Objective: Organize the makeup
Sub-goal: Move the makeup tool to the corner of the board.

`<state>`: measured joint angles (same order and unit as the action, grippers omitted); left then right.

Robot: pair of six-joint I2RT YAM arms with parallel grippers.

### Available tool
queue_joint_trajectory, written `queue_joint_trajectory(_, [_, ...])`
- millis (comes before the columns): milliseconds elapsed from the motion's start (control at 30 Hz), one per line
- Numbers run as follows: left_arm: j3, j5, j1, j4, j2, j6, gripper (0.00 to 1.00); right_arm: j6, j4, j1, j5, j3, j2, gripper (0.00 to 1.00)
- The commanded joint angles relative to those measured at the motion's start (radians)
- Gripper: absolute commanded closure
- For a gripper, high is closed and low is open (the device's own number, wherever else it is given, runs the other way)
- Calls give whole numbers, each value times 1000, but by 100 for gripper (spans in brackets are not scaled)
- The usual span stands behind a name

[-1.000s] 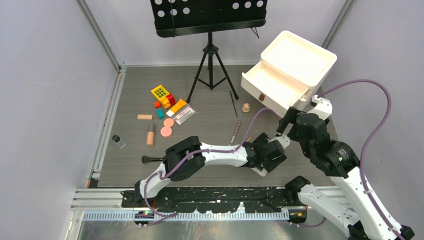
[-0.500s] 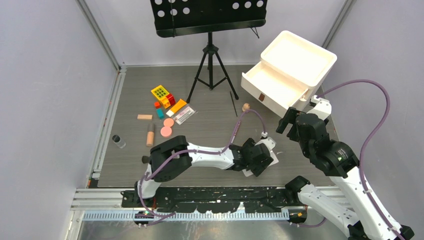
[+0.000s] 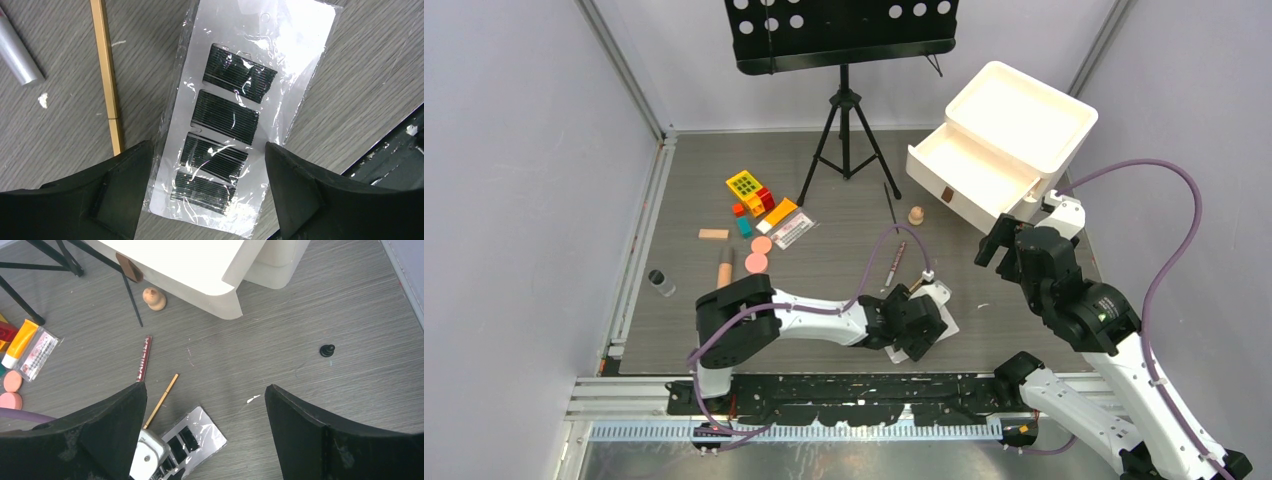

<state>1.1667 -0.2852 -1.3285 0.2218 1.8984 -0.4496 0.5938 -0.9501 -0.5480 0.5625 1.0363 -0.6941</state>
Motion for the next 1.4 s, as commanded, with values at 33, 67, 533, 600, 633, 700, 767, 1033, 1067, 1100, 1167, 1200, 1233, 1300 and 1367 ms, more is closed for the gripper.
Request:
queue_joint_trajectory(33, [-64, -7, -9, 241, 43, -4, 10, 3, 39, -4, 4, -11, 5, 8])
queue_joint_trajectory(67, [-51, -19, -10, 250, 47, -2, 7, 2, 39, -3, 2, -10, 7, 8])
queue_joint_trajectory(533, [-113, -31, -10, 233, 41, -62, 6, -81, -3, -11, -125, 52, -67, 23])
queue_joint_trajectory(600, [-146, -33, -10, 235, 30, -98, 8, -81, 0, -37, -106, 55, -97, 23])
queue_joint_trajectory(633, [-166, -33, -10, 232, 20, -121, 9, -75, 11, -55, -100, 53, -102, 23])
queue_joint_trajectory(700, [-211, -34, -10, 225, -3, -165, 10, -63, 44, -92, -114, 49, -114, 23])
queue_joint_trajectory(767, [-254, -40, -11, 222, -29, -211, 11, -43, 63, -125, -118, 52, -141, 23])
queue_joint_trajectory(1033, [-383, -141, -11, 303, -143, -366, 10, 45, 123, -216, -107, 28, -211, 24])
queue_joint_trajectory(1067, [-390, -147, -11, 316, -153, -375, 9, 56, 126, -227, -108, 20, -221, 25])
queue_joint_trajectory(1100, [-397, -149, -10, 323, -161, -382, 9, 63, 137, -245, -114, 13, -227, 27])
queue_joint_trajectory(1167, [-412, -146, -10, 337, -174, -398, 8, 80, 155, -300, -103, -11, -238, 28])
queue_joint_trajectory(1200, [-418, -147, -10, 344, -180, -414, 8, 96, 156, -329, -82, -19, -242, 28])
queue_joint_trajectory(1233, [-427, -145, -9, 346, -189, -427, 8, 110, 155, -353, -61, -27, -248, 28])
queue_joint_trajectory(1300, [-445, -149, -8, 357, -211, -464, 8, 148, 148, -385, -27, -44, -257, 28])
queue_joint_trajectory(1367, [-462, -155, -3, 369, -242, -512, 8, 209, 144, -393, -12, -68, -260, 28])
